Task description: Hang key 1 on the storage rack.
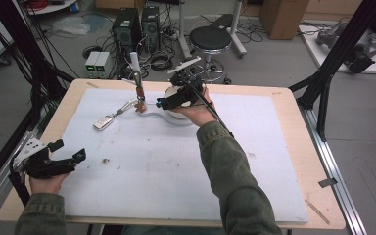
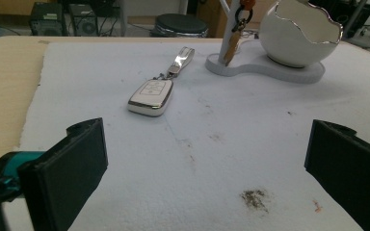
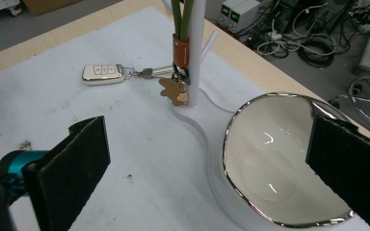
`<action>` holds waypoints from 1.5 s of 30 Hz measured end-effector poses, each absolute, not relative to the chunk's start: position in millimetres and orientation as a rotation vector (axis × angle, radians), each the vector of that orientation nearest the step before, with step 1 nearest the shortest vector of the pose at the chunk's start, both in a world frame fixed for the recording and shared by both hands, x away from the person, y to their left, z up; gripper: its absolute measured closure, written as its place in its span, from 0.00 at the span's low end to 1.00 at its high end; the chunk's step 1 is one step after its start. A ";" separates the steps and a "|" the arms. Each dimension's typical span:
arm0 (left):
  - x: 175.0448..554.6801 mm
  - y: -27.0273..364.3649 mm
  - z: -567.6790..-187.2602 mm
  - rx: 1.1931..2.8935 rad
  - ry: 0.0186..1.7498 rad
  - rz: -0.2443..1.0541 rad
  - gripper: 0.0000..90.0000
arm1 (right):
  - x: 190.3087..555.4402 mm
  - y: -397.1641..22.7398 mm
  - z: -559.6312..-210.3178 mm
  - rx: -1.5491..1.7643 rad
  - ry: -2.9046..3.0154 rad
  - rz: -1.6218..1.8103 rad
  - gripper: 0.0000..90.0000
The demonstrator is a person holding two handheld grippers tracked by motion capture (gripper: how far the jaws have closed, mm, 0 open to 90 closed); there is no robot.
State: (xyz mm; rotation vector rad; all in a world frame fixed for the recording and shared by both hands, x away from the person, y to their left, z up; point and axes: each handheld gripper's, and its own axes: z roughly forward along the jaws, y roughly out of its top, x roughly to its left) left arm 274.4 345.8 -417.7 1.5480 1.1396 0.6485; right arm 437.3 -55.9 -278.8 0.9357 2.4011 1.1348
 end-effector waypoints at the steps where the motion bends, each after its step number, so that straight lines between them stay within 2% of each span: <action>1: 274.3 345.8 -417.7 1.547 1.139 0.648 0.02 | 436.6 -56.8 -279.0 0.932 2.397 1.141 0.01; 18: 273.5 346.0 -417.3 1.546 1.141 0.644 0.02 | 416.4 -88.3 -301.4 0.970 2.357 1.157 0.01; 45: 272.5 345.8 -417.5 1.547 1.145 0.646 0.02 | 394.7 -152.0 -318.0 1.104 2.258 1.187 0.01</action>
